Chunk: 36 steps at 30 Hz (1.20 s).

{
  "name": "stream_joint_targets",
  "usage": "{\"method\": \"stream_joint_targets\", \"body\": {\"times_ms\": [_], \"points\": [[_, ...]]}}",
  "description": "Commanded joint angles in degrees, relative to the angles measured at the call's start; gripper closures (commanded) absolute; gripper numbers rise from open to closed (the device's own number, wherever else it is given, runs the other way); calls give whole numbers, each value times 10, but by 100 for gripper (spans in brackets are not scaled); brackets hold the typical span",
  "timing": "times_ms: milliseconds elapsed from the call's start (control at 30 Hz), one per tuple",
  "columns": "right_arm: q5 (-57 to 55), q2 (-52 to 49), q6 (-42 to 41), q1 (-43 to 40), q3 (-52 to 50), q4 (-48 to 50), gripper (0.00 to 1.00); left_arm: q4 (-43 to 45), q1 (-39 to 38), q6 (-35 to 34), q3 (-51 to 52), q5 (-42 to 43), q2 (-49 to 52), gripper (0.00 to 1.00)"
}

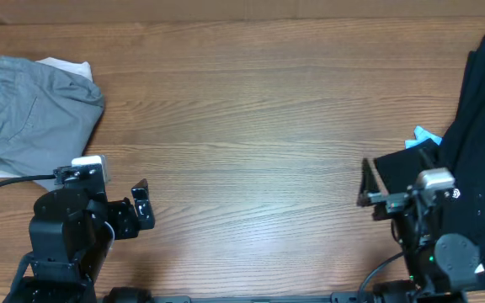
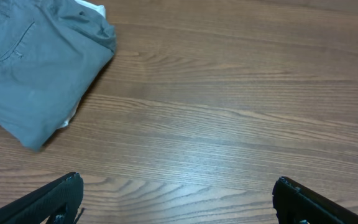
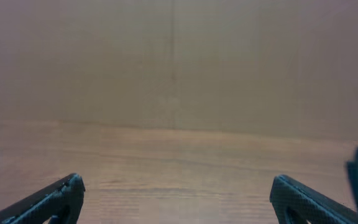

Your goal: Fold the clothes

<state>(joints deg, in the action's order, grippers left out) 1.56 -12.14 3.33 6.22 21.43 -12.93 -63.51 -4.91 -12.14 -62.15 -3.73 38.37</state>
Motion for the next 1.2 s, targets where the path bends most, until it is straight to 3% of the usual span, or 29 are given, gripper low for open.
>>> {"method": "stream_joint_targets", "body": {"times_ms": [0, 433, 567, 1167], "points": [[11, 61, 12, 5, -60, 40, 0, 1, -4, -12, 3, -8, -2, 0], [9, 120, 12, -52, -196, 181, 0, 1, -4, -12, 3, -8, -2, 0], [10, 120, 11, -54, -210, 76, 0, 1, -4, -12, 3, -8, -2, 0], [7, 119, 12, -54, -210, 83, 0, 1, -4, -12, 3, -8, -2, 0]]}}
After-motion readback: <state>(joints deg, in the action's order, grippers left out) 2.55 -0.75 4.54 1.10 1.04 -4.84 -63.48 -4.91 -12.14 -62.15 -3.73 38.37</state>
